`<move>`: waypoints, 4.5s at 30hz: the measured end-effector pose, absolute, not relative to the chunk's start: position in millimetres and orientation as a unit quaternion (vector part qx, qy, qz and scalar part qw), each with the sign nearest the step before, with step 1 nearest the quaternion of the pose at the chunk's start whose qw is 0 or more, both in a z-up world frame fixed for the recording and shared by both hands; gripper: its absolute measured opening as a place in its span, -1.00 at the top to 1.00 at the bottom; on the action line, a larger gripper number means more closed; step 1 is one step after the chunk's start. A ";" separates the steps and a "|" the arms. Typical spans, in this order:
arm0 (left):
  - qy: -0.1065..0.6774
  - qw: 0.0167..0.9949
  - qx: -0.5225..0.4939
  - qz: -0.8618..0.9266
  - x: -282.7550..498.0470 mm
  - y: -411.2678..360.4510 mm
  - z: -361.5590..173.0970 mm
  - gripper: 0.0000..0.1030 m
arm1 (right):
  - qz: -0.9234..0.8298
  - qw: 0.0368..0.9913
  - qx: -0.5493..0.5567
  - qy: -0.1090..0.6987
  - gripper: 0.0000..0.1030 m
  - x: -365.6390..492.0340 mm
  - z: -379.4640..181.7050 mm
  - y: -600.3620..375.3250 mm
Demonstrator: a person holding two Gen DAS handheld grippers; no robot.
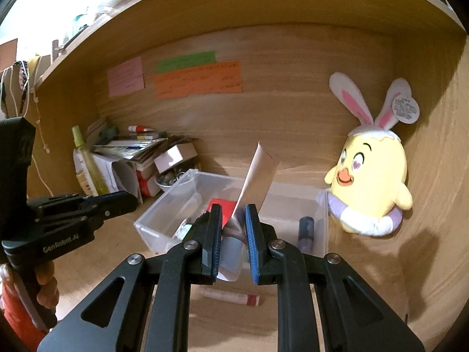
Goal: Organize objects
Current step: 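Carry blue card packet and pink tube over the clear plastic bin, then open left gripper to drop card while right gripper drops pink tube into bin, then withdraw both tools from the bin toward the blue battery pack and white tube, then grasp blue Max battery pack with left gripper while right grasps white red-banded tube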
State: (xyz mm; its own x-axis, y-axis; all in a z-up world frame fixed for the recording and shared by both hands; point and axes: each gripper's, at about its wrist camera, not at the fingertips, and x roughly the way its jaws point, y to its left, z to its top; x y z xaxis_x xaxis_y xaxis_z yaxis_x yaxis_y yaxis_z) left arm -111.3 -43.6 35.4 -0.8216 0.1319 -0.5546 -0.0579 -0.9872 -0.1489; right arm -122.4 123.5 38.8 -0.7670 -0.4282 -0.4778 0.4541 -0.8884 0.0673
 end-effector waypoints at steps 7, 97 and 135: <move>-0.060 0.044 -0.313 0.947 -134.4 -41.8 28.0 0.77 | -0.940 0.227 0.253 0.040 0.72 -145.0 37.3 117.4; -0.018 0.030 -0.435 0.900 -77.2 -47.8 -61.5 -0.69 | -0.896 0.233 0.373 0.063 -0.57 -130.8 -33.3 117.5; -0.024 0.095 -0.435 0.895 -49.5 -55.4 -77.1 0.49 | -0.868 0.137 0.471 0.079 -0.63 -163.2 -92.3 65.4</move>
State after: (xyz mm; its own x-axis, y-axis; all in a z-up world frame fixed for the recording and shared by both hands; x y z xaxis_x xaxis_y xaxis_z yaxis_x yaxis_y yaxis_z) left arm -49.5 -55.4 -77.1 -0.6030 0.1903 -0.7747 -0.1493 -0.9809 -0.1248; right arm -163.2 65.4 -92.3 -0.5195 -0.1629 -0.8388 0.3125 -0.9499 -0.0091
